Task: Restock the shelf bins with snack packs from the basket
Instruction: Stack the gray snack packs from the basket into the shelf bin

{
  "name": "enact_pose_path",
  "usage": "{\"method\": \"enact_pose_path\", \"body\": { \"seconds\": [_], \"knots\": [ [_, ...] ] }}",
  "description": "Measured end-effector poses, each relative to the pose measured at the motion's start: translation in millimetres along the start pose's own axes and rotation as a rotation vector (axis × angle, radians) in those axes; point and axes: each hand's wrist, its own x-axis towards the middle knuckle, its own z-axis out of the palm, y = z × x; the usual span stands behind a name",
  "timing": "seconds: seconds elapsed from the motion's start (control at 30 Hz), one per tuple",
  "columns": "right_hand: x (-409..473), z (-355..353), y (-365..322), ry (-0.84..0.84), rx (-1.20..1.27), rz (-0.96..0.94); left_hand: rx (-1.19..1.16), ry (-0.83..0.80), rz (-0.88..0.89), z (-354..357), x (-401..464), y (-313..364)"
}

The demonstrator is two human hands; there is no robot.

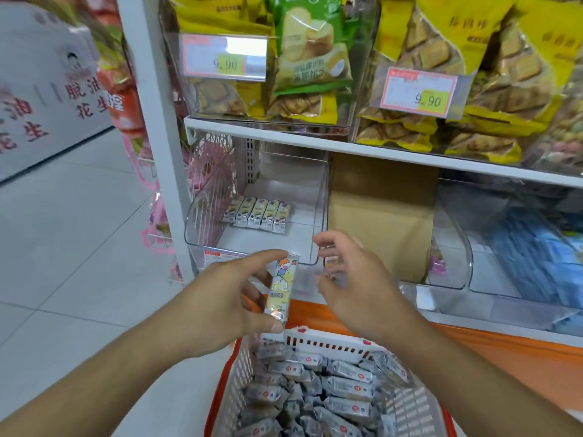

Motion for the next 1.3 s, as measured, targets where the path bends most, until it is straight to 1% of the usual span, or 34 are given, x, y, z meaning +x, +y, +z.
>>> {"method": "enact_pose_path", "body": {
  "seconds": [0.03,0.1,0.17,0.23,0.33,0.4,0.5,0.67,0.8,0.93,1.03,1.23,1.3],
  "knots": [
    [6,-4,3,0.016,-0.121,-0.046,0.077,0.037,0.011,-6,7,1],
    [19,-10,10,-0.025,-0.282,-0.090,0.228,0.124,0.046,-19,25,2],
    [29,-12,19,-0.103,-0.354,-0.105,0.326,0.193,0.087,-30,54,-2],
    [34,-11,27,-0.155,-0.369,-0.109,0.374,0.208,0.107,-39,90,-11],
    [36,-12,32,-0.182,-0.358,-0.110,0.492,0.164,0.076,-45,151,-28],
    [36,-14,34,-0.196,-0.349,-0.115,0.592,0.113,0.012,-41,187,-39],
    [37,-18,37,-0.218,-0.336,-0.121,0.651,0.055,-0.076,-32,229,-55],
    [39,-18,39,-0.202,-0.307,-0.117,0.730,-0.055,-0.116,-24,273,-75],
    [37,-18,41,-0.231,-0.288,-0.109,0.793,-0.083,-0.159,-26,290,-82],
    [37,-19,40,-0.245,-0.272,-0.110,0.821,-0.118,-0.248,-21,298,-76],
    [36,-20,38,-0.247,-0.263,-0.105,0.800,-0.117,-0.273,-17,292,-71],
    [33,-19,38,-0.270,-0.270,-0.106,0.646,-0.032,-0.228,-12,260,-70],
    [33,-20,39,-0.282,-0.258,-0.107,0.569,0.026,-0.190,-13,239,-60]
  ]
}}
